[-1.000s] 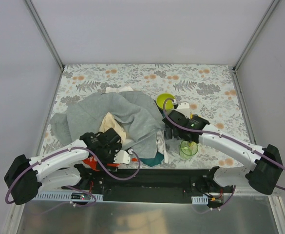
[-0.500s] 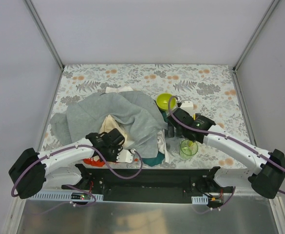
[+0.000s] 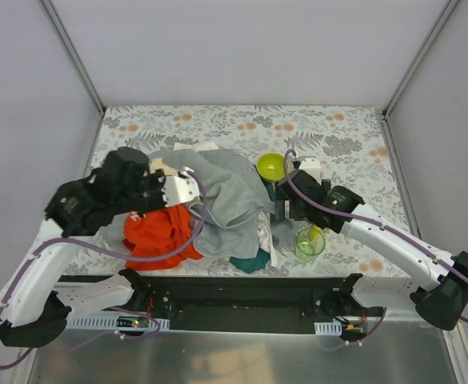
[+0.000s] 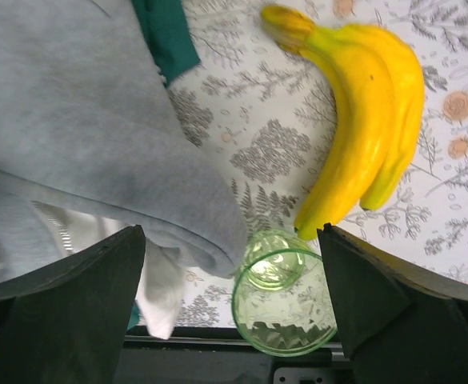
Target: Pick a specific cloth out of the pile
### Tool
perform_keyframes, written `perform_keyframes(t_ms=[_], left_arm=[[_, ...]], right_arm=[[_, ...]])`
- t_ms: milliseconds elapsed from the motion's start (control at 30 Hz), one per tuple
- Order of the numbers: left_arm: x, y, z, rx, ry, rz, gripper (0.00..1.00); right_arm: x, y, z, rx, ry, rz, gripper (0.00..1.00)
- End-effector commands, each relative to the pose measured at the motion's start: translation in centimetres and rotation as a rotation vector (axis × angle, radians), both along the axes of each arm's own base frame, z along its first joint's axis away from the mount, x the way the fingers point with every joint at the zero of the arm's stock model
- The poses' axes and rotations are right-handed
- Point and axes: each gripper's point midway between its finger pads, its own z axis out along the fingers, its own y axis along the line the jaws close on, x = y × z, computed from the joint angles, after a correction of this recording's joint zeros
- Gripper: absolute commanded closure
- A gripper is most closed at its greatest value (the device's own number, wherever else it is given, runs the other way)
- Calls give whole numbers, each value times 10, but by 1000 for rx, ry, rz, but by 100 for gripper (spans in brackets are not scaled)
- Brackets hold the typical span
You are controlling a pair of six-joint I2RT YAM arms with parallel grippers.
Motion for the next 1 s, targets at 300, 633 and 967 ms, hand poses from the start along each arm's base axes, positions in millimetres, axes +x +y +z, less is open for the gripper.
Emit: perform_keyframes(t_ms=[300, 633, 967], left_arm=[[-37, 175, 418, -389, -1312, 628, 100], [19, 124, 446, -291, -1432, 561, 100], [147, 56, 445, -218, -1436, 522, 100]], right_arm=[[17, 38, 73, 157, -93, 112, 1], [17, 45, 85, 189, -107, 145, 1], [22, 50, 82, 187, -120, 163, 1]])
